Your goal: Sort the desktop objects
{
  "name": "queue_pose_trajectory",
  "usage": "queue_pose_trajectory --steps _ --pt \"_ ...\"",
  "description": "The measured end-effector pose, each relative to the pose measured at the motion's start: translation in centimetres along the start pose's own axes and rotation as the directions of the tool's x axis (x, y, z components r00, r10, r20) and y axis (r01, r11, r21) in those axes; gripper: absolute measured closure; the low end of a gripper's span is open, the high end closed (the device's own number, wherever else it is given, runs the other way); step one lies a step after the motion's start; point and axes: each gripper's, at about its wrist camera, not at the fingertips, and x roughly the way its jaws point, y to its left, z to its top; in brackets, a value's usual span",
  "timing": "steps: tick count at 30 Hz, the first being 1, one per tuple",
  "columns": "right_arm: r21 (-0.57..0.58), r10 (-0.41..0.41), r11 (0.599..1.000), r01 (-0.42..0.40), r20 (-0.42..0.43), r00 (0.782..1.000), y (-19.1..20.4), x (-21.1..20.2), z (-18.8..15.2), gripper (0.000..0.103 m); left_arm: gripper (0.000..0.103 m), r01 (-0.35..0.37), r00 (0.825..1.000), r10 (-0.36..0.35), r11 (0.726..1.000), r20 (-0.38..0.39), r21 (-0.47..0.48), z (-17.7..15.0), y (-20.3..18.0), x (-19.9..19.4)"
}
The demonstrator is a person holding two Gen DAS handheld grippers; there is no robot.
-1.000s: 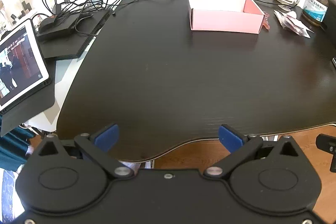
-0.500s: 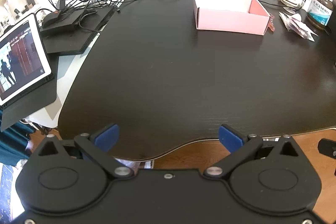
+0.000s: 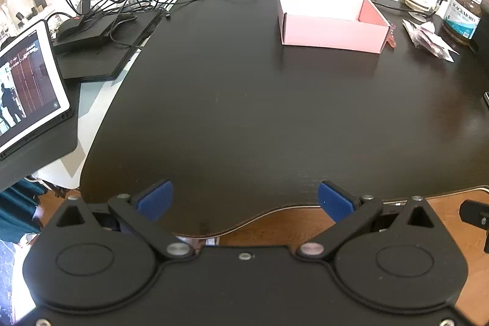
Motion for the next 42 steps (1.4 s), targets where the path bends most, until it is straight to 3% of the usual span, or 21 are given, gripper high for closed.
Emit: queue_pose_trajectory --steps 15,34,42 --pt "-0.032 -0.026 0.999 0.025 -0.013 1.000 0.8 0.2 -0.8 0.001 0.000 -0.009 0.997 0.009 1.000 -0.072 0.010 -1.0 -0.1 0.4" --pt "-0.017 0.016 1.000 -0.016 0.035 0.999 -0.3 0.5 0.7 0.001 0.000 -0.008 0.998 0.008 1.000 -0.056 -0.005 -0.1 -1.1 0.2" --pt "-0.014 0.023 1.000 -0.022 0.054 0.998 -1.9 0.9 2.3 0.001 0.000 0.040 0.998 -0.042 0.999 -0.036 -0.031 2.0 -2.8 0.7"
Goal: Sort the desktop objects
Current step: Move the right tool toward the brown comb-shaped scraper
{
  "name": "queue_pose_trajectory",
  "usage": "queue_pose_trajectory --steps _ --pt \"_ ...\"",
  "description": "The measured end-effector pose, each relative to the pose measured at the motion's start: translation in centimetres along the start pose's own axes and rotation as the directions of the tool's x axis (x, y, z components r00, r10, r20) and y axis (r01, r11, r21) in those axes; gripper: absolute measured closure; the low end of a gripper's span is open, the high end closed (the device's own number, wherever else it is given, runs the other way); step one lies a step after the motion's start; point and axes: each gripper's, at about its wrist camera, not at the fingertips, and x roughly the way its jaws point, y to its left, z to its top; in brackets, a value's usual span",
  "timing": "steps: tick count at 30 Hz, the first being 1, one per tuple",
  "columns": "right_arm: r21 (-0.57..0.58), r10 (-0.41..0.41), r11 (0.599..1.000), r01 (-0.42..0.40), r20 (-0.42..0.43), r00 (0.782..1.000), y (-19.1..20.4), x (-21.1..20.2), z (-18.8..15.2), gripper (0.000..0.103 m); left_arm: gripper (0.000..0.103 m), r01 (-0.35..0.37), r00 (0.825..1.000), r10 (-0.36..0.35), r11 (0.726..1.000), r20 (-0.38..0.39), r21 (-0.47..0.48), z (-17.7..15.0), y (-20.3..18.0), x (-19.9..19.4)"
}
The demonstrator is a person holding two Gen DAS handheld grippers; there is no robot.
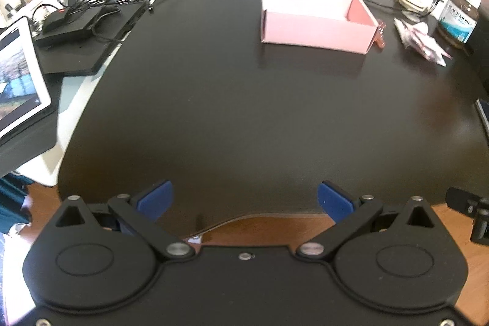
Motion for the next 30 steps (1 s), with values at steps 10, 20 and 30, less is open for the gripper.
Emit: queue_pose_trajectory --steps 10,20,30 --pt "0.025 0.010 1.000 -0.011 0.036 0.999 -3.9 0.7 2.1 0.001 0.000 -0.005 1.000 0.005 1.000 0.022 0.006 2.7 -3.7 0.6" --pt "-0.026 0.066 0.998 -0.064 0.061 0.996 -6.2 2.2 4.5 0.001 0.000 -0.063 0.997 0.064 0.998 0.032 -0.030 4.0 -5.7 1.1" --pt "-0.031 0.044 0.999 -0.042 0.070 0.997 -4.8 3.3 5.8 0.001 0.000 -0.060 0.997 0.062 0.997 0.043 -0.046 5.6 -4.6 1.6"
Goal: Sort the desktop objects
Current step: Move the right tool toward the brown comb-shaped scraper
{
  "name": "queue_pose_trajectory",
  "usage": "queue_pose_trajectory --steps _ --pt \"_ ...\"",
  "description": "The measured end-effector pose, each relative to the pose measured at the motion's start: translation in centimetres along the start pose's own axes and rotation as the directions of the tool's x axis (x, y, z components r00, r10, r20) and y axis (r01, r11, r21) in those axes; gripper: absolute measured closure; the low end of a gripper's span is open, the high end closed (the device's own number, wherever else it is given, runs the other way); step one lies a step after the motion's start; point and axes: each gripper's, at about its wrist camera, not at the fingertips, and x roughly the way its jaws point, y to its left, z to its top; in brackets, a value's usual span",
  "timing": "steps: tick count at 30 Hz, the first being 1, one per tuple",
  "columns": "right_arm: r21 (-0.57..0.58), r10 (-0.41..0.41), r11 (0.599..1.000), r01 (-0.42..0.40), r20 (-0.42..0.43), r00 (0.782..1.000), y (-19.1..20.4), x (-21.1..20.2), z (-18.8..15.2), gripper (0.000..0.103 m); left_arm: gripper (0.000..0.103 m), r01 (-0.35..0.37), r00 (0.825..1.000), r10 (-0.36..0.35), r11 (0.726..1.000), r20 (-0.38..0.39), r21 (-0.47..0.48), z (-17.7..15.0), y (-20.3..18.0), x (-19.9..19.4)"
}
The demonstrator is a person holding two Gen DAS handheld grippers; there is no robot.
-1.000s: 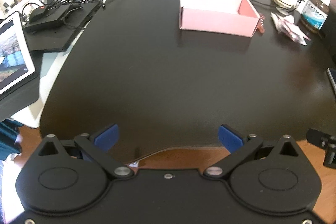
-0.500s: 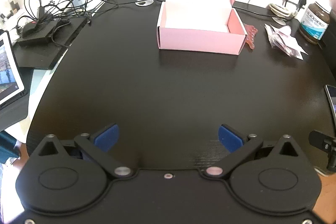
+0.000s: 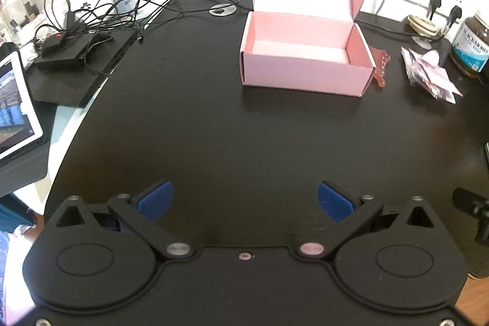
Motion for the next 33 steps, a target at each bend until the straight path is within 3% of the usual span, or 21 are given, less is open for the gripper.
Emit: queue_pose_trajectory --steps 8,21,33 --pt "0.026 -0.055 0.998 0.054 0.013 0.998 3.0 -0.4 1.2 0.001 0.000 0.080 0.997 -0.080 0.997 0.006 0.013 2.3 2.3 1.6" --pt "-0.005 -0.153 0.988 0.153 0.019 0.988 6.9 0.7 3.3 0.001 0.000 0.130 0.991 -0.130 0.991 0.008 0.018 4.5 5.2 3.6" --pt "0.014 -0.060 0.998 0.060 0.033 0.998 6.2 4.0 5.4 0.001 0.000 0.057 0.998 -0.057 0.998 -0.003 0.004 6.5 4.6 5.6"
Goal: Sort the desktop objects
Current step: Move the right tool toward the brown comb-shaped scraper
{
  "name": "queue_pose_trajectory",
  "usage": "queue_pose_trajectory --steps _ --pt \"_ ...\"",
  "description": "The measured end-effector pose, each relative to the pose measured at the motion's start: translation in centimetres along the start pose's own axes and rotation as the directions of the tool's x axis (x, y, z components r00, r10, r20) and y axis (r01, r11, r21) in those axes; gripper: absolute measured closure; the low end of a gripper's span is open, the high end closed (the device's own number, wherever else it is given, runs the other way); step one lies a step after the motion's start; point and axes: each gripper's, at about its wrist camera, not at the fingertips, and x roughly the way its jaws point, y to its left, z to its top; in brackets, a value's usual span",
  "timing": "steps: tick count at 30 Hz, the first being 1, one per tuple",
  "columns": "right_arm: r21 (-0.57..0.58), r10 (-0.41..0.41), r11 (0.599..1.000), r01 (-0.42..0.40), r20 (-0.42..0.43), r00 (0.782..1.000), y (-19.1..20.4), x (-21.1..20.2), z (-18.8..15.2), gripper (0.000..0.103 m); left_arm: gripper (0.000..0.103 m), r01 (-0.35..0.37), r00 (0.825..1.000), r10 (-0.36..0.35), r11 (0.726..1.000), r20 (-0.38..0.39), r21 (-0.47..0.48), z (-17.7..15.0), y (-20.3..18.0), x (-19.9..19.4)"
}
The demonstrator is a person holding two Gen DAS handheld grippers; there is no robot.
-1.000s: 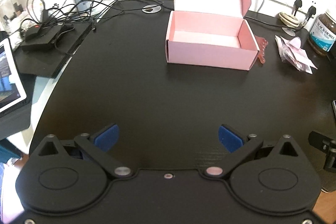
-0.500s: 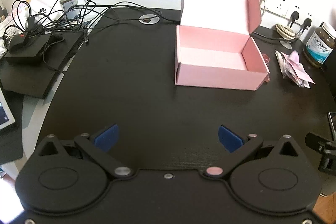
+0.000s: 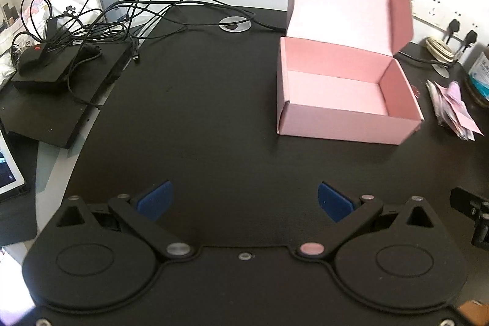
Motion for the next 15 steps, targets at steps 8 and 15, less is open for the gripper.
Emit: queue_pose_trajectory --steps 8,15 --pt "0.021 0.022 1.000 -0.022 0.023 0.999 -2.1 1.8 2.0 0.001 0.000 -0.016 1.000 0.016 0.999 -0.004 -0.040 1.3 -0.9 1.0" --pt "-0.035 0.025 0.999 -0.023 0.049 0.999 -3.8 2.5 2.3 0.001 0.000 -0.033 0.999 0.034 0.999 0.007 -0.038 1.2 -2.1 1.2"
